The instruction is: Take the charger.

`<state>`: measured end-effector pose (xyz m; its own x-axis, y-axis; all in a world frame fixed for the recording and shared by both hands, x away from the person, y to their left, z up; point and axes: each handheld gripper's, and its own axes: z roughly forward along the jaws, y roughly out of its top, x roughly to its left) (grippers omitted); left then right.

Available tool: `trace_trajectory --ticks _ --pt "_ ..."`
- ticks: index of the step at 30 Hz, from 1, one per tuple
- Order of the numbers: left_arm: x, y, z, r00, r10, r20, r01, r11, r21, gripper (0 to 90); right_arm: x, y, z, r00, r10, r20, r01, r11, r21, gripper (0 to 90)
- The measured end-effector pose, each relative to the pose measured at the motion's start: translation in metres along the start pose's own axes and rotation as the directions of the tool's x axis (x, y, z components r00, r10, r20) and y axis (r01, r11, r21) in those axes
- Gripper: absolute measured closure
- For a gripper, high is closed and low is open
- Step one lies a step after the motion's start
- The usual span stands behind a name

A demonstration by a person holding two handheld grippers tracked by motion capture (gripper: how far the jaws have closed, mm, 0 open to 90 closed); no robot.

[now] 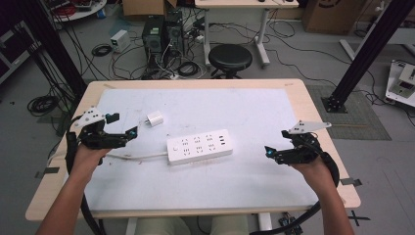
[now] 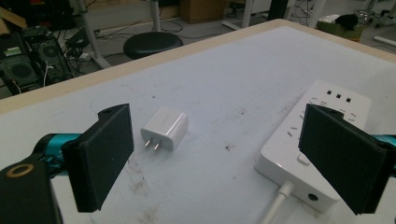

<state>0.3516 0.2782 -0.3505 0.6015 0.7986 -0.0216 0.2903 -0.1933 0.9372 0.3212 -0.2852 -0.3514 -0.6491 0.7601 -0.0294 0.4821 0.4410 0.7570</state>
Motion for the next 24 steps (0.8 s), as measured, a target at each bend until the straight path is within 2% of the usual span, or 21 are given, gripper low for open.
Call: trace_trajectory --ticks 4,8,11,14,17,21,24 --pt "0.001 0.011 0.007 0.9999 0.013 0.011 -0.013 0.9999 -0.007 10.3 -0.002 0.004 0.002 1.0 0.0 -0.002 0.0 1.0 0.0 14.6" --pt "0.005 0.022 0.02 0.9982 0.03 0.052 -0.029 0.9994 -0.019 10.3 -0.001 0.005 0.003 1.0 -0.001 -0.006 0.001 1.0 0.007 14.6" --pt "0.008 0.028 0.031 0.9948 0.041 0.093 -0.042 0.9991 0.008 10.2 -0.001 0.005 0.004 0.9999 -0.01 -0.01 0.011 0.9998 0.014 14.6" --pt "0.012 0.03 0.042 0.9906 0.062 0.122 -0.063 0.998 0.004 10.3 -0.002 0.006 0.003 1.0 -0.007 -0.005 0.007 0.9998 0.016 14.7" --pt "0.019 0.032 0.052 0.9883 0.067 0.137 -0.07 0.9973 0.02 10.2 -0.003 0.006 0.003 1.0 -0.003 -0.003 0.003 0.9998 0.02 14.6" --pt "0.027 0.037 0.063 0.9847 0.076 0.156 -0.079 0.9968 0.011 10.3 -0.004 0.007 0.003 1.0 -0.007 -0.002 0.007 0.9994 0.033 14.7" --pt "0.033 0.041 0.073 0.9811 0.09 0.171 -0.098 0.9943 0.04 10.3 -0.005 0.008 0.003 1.0 -0.007 -0.001 0.007 0.9992 0.039 14.7"
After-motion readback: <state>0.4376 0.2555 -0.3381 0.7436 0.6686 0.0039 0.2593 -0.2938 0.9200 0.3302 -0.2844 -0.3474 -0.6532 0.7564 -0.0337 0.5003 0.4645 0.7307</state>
